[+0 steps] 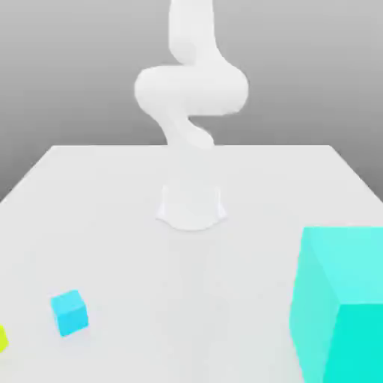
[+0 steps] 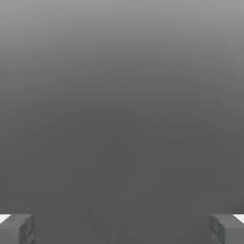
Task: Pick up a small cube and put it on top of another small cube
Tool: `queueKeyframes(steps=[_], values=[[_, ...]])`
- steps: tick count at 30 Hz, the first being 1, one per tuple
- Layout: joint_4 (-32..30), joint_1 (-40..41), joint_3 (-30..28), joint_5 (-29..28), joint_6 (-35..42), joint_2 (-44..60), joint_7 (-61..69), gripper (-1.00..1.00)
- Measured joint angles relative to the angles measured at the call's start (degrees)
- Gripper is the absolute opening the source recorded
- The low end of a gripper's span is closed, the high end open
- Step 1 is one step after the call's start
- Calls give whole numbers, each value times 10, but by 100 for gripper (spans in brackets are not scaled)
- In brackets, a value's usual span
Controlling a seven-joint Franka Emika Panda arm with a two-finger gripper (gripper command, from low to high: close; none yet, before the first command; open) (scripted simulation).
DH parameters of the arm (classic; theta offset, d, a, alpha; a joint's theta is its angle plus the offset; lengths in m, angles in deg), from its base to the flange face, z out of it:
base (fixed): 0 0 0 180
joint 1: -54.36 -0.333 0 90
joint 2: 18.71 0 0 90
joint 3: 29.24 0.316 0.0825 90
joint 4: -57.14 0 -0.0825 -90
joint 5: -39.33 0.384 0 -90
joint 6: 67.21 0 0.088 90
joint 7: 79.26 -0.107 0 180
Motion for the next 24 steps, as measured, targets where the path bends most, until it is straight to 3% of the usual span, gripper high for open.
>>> queueKeyframes(steps=[15, 24], values=[[-108, 113, -64, 0, -159, 315, -148, 0], [-164, 175, -91, 52, -258, 504, -192, 0]])
